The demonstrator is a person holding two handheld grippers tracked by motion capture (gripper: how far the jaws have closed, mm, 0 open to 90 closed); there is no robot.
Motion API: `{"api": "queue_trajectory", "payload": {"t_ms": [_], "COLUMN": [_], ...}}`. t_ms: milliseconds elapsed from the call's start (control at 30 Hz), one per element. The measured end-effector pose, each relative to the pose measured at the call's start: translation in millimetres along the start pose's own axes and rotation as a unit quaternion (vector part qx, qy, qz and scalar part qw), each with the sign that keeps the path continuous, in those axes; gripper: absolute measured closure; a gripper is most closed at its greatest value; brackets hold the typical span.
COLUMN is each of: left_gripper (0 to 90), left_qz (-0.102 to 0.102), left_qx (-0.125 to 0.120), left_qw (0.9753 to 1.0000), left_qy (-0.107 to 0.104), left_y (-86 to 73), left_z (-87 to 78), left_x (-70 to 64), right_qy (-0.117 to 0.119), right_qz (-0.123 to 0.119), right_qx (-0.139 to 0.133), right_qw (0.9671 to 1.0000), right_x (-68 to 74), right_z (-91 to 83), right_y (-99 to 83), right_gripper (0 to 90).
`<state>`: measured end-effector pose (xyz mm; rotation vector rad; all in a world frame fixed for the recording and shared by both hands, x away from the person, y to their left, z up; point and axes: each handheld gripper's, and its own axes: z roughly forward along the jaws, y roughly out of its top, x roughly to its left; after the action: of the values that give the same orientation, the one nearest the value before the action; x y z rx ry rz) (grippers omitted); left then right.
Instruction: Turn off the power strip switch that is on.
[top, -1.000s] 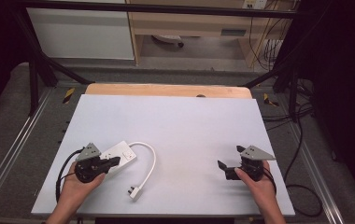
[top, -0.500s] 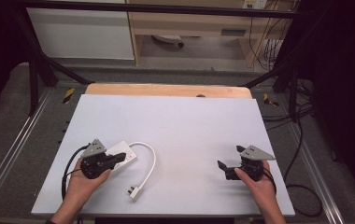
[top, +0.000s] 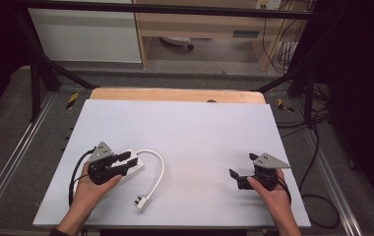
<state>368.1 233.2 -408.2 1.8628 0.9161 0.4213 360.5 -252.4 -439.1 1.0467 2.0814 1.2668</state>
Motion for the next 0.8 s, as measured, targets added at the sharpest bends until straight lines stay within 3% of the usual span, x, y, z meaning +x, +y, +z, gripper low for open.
{"api": "queue_trajectory", "payload": {"t_ms": [133,400,500,800], "left_gripper": [31.3,12.7,10.9,8.0], "left_qz": [-0.010,-0.001,-0.002,-0.018], "left_qx": [-0.009,-0.027,-0.038,-0.071], "left_qw": [0.9999,0.9996,0.9991,0.9971], "left_qy": [-0.003,0.004,0.017,0.020], "left_y": [1.8,2.6,3.6,5.8], "left_z": [1.2,2.9,2.4,-5.1], "left_x": [-1.1,-5.5,-6.4,-3.0], "right_qy": [0.000,0.001,0.000,-0.001], "right_qz": [0.000,0.000,0.001,0.000], "right_qx": [0.000,0.000,0.000,-0.001], "right_qw": [1.0000,1.0000,1.0000,1.0000], "right_x": [0.1,0.1,-0.3,-0.6], "right_z": [0.0,0.1,-0.1,-0.2], "right_y": [0.1,0.0,-0.1,0.0], "right_gripper": [3.2,3.2,3.2,3.2]}}
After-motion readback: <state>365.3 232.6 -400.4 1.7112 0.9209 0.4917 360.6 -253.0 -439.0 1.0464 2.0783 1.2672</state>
